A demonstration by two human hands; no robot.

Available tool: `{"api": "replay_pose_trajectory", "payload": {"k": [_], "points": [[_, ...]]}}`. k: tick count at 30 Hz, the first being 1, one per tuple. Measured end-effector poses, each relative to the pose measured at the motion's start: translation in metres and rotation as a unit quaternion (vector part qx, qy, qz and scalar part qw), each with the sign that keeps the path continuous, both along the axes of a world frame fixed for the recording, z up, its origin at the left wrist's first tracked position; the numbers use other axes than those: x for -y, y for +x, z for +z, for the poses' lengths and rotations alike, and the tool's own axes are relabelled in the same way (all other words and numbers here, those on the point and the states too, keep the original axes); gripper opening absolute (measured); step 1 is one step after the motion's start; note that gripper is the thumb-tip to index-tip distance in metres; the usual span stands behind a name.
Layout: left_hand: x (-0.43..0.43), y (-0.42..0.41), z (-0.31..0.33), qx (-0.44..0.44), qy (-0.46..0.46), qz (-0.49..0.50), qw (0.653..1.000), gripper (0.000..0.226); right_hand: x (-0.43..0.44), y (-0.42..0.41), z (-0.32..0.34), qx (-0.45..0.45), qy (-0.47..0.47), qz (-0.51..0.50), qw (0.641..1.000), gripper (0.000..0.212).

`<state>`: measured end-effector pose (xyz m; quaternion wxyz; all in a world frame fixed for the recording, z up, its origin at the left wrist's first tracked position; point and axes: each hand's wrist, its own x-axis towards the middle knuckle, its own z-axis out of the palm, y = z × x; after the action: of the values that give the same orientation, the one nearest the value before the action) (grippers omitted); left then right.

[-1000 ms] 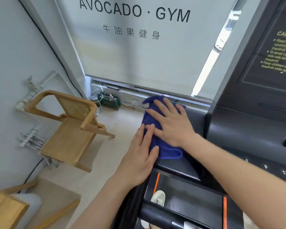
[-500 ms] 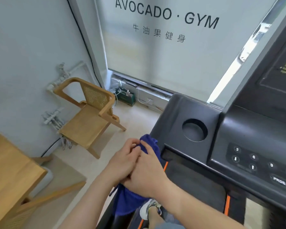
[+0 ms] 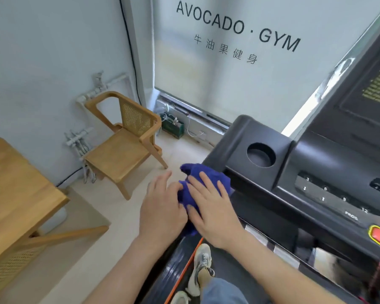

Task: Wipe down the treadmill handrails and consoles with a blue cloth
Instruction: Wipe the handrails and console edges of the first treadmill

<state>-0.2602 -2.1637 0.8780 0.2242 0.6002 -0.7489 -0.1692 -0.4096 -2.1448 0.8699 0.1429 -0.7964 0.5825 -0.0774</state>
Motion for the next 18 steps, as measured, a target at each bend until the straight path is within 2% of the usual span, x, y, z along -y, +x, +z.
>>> {"api": "replay_pose_trajectory", "payload": {"k": [2, 5, 8, 12, 15, 16, 18], "points": [[-0.008, -0.009, 0.007, -0.034, -0.067, -0.022, 0.997, 0.050, 0.002, -0.009, 0.005, 0.019, 0.017, 0.022, 0.999, 0.058], [-0.006, -0.038, 0.001, 0.002, -0.008, -0.084, 0.996, 0.061, 0.029, -0.035, 0.007, -0.023, 0.012, 0.022, 0.999, 0.054], [0.018, -0.062, -0.012, 0.073, 0.018, -0.101, 0.992, 0.063, 0.060, -0.053, 0.008, -0.102, -0.012, 0.001, 0.995, 0.064], [0.068, -0.097, -0.017, 0.066, 0.085, -0.056, 0.993, 0.066, 0.127, -0.085, 0.010, -0.139, 0.009, -0.100, 0.985, 0.065], [0.081, -0.104, -0.019, 0.058, 0.126, -0.004, 0.990, 0.059, 0.180, -0.120, 0.009, -0.133, 0.011, -0.166, 0.977, 0.071], [0.077, -0.102, -0.019, 0.065, 0.116, 0.011, 0.991, 0.056, 0.195, -0.128, 0.007, -0.127, 0.004, -0.182, 0.975, 0.068], [0.071, -0.097, -0.019, 0.059, 0.041, 0.037, 0.997, 0.050, 0.217, -0.136, 0.007, -0.132, -0.019, -0.205, 0.970, 0.058]]}}
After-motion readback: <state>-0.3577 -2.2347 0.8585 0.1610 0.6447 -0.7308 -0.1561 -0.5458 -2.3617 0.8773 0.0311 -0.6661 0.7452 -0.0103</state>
